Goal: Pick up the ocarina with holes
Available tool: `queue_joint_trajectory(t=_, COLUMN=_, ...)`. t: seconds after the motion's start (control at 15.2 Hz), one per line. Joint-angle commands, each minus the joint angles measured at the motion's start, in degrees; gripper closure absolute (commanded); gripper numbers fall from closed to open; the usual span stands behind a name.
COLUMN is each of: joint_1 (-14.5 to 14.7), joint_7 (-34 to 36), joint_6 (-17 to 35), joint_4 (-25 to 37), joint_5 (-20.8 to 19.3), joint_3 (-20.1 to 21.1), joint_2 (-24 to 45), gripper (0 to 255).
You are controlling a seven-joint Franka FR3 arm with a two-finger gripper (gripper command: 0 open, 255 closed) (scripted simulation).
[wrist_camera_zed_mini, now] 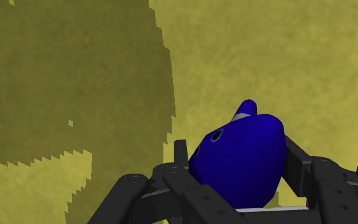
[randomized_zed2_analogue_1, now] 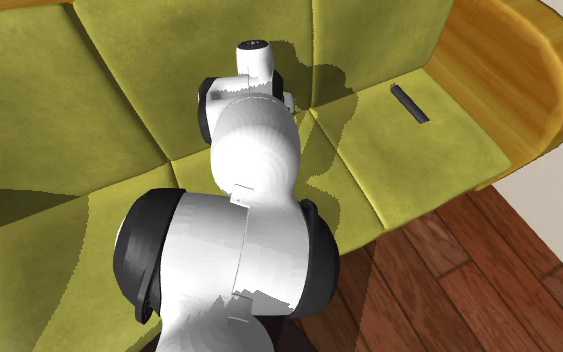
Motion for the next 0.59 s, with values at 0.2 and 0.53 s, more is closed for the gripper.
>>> queue_joint_trajectory(t=0.2, joint_1=-0.1, joint_7=-0.2, joint_6=-0.8, joint_4=-0.1, joint_5=0.2, joint_3=0.2, joint_2=-0.9, gripper=255)
queue_joint_trajectory(t=0.53, joint_1=-0.5, joint_7=-0.5, joint_6=-3.0, joint_4=-0.1, joint_5=0.9, joint_3=0.8, joint_2=-3.2, gripper=255)
